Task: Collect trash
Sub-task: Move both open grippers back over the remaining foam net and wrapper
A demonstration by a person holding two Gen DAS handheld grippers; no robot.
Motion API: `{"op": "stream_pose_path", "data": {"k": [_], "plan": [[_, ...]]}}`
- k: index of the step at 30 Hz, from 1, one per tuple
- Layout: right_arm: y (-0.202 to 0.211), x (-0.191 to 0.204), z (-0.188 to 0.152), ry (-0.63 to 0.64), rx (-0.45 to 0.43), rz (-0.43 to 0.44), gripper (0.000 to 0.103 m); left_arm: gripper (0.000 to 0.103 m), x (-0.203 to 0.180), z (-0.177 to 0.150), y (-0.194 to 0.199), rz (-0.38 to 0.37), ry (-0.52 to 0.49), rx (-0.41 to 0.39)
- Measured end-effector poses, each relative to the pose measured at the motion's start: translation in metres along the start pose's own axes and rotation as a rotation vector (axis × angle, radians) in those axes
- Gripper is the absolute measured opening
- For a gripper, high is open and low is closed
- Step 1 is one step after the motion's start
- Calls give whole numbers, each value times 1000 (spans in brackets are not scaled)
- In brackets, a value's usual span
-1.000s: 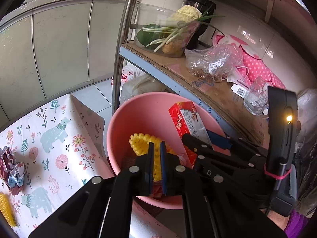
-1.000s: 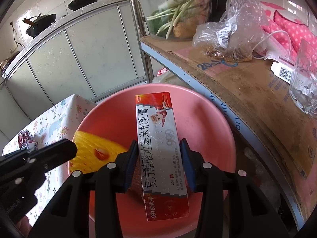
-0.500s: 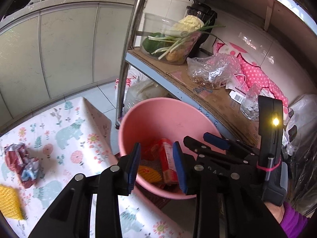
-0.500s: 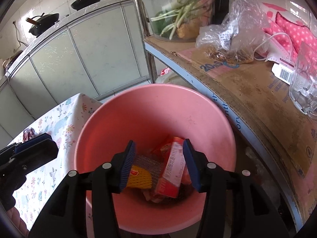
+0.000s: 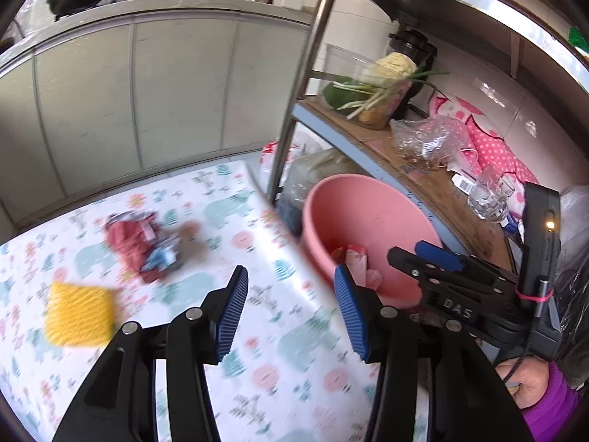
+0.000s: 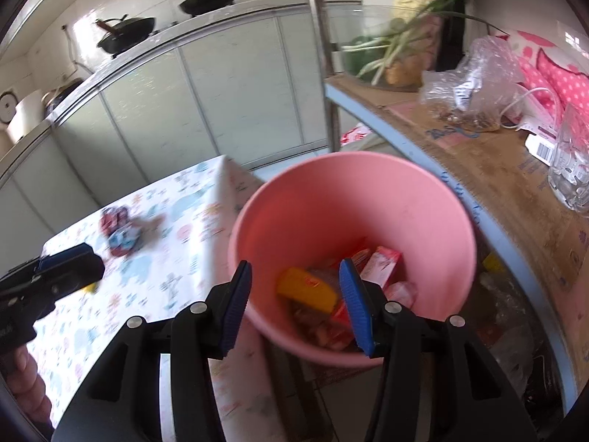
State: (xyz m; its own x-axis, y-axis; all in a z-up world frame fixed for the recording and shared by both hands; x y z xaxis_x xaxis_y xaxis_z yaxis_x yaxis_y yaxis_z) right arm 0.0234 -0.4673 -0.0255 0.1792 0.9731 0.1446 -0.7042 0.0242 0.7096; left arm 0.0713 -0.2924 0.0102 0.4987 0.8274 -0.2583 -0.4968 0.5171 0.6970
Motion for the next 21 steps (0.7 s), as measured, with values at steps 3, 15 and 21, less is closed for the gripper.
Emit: {"op": "stream_pose_path", "data": {"k": [3,15,21], "plan": [[9,17,-7,22,4,31,51,49,15,-8,15,29,24,-6],[20,89,-25,126,44,144,51,49,82,-39,65,178,145,-31],[16,120,-29,183,66,177,51,49,113,-52,73,236,197,-18]]}}
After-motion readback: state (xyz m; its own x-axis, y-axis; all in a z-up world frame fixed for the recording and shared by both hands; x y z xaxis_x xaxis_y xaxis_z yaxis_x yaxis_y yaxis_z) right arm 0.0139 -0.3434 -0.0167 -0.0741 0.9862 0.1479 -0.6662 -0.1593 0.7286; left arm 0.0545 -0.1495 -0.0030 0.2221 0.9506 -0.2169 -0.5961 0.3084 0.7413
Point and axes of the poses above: each gripper's, at about its wrist camera, not at the fingertips, and y roughly against the way its jaws point, x to its left, z to its top, the point moved 2 cm from there along -y, roughly the way its jaws point, and after that the axes turned 3 degrees about y, right-handed, at the moved point
